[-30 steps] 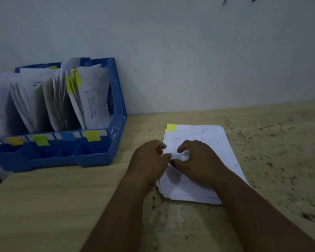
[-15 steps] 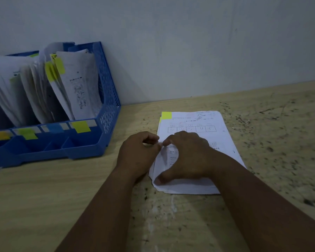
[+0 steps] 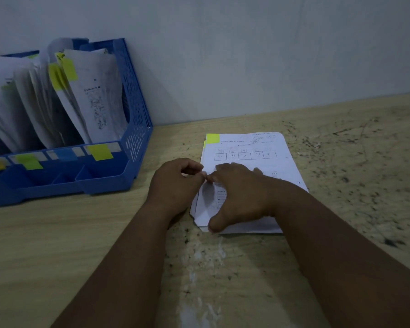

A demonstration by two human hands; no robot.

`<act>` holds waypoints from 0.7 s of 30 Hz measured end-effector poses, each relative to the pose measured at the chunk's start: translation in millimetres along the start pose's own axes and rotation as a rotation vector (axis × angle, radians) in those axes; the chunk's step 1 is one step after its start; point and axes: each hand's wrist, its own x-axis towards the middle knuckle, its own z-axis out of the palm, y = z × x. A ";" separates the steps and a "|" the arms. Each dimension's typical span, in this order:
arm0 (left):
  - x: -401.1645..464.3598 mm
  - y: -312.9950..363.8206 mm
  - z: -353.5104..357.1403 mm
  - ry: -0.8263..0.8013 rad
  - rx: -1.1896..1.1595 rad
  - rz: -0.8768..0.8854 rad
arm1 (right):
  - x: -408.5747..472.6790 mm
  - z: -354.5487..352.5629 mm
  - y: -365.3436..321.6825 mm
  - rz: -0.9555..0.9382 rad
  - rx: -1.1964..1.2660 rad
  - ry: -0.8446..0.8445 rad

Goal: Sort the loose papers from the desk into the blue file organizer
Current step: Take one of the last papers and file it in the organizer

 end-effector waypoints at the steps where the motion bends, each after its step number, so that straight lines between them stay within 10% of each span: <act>1: -0.2 0.4 -0.1 0.005 -0.004 -0.001 | -0.3 0.6 -1.1 -0.015 0.010 0.018; 21: -3.9 8.1 -2.0 -0.035 -0.029 -0.052 | -4.5 -2.2 -4.8 -0.064 0.042 0.111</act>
